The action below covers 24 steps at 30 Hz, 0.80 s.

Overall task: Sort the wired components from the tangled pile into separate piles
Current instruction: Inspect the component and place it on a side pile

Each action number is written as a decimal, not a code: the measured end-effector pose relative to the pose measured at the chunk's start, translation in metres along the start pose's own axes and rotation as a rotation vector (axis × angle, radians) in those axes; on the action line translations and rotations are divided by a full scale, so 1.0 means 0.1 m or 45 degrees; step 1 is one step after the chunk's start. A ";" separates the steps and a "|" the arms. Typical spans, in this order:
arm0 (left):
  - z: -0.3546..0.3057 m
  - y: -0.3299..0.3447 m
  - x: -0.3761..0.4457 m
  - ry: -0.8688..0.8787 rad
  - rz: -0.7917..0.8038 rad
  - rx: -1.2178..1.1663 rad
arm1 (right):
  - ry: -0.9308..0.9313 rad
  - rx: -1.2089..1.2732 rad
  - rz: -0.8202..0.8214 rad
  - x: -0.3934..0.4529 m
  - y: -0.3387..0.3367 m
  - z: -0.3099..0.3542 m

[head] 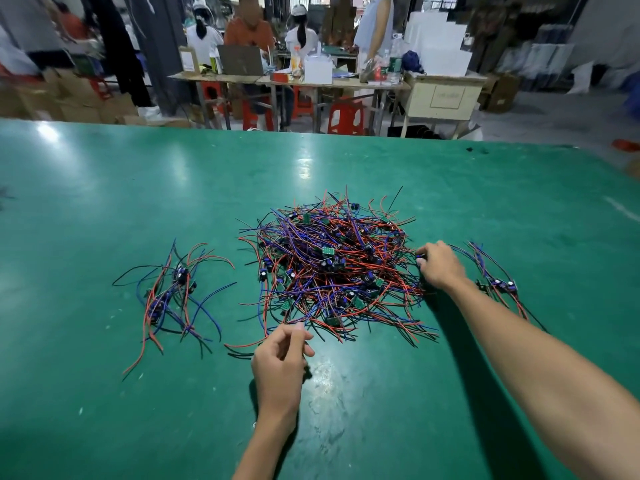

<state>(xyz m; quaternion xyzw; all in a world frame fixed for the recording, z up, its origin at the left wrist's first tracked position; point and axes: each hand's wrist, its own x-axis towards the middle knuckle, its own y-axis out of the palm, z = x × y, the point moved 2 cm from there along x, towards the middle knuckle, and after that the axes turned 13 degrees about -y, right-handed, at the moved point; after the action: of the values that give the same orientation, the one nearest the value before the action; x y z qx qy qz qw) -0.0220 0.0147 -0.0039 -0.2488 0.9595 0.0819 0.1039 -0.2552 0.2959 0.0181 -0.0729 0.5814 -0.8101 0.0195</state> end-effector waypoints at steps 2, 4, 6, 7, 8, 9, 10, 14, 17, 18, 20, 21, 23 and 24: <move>0.00 0.00 0.00 -0.007 0.011 -0.004 | 0.023 0.024 -0.072 -0.09 -0.02 -0.02; 0.01 -0.01 0.00 -0.015 0.025 -0.006 | 0.040 0.090 -0.164 -0.21 -0.04 0.00; 0.01 -0.01 -0.01 -0.016 0.036 -0.008 | 0.081 0.221 -0.261 -0.34 -0.06 0.02; 0.01 -0.01 -0.01 -0.016 0.039 -0.006 | 0.116 0.284 -0.300 -0.41 -0.06 0.03; 0.00 -0.01 -0.01 -0.015 0.040 -0.002 | 0.154 0.335 -0.338 -0.47 -0.07 0.03; 0.00 -0.01 -0.02 -0.012 0.042 0.001 | 0.189 0.385 -0.378 -0.54 -0.08 0.03; -0.01 -0.01 -0.03 -0.005 0.045 0.006 | 0.215 0.461 -0.416 -0.60 -0.10 0.03; -0.01 0.00 -0.05 0.034 0.059 0.060 | 0.241 1.011 -0.501 -0.87 -0.19 0.14; -0.03 0.03 -0.10 0.082 0.145 0.130 | 0.201 1.147 -0.621 -1.18 -0.23 0.38; -0.03 0.05 -0.12 0.098 0.192 0.165 | 0.139 1.128 -0.694 -1.32 -0.23 0.49; -0.02 0.09 -0.15 0.132 0.300 0.256 | -0.079 1.030 -0.793 -1.62 -0.17 0.75; -0.01 0.11 -0.16 0.151 0.349 0.320 | -0.207 0.972 -0.789 -1.77 -0.11 0.88; 0.00 0.14 -0.18 0.199 0.417 0.431 | -0.433 0.872 -0.694 -2.02 0.06 1.14; 0.00 0.14 -0.19 0.219 0.442 0.442 | -0.520 0.821 -0.634 -2.11 0.15 1.24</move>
<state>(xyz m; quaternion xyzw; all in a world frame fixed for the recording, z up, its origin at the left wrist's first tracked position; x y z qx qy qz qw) -0.0130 0.0355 0.0025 -0.0648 0.9928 -0.0889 0.0473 -0.0299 0.1990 0.0228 -0.3592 0.2485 -0.8987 -0.0399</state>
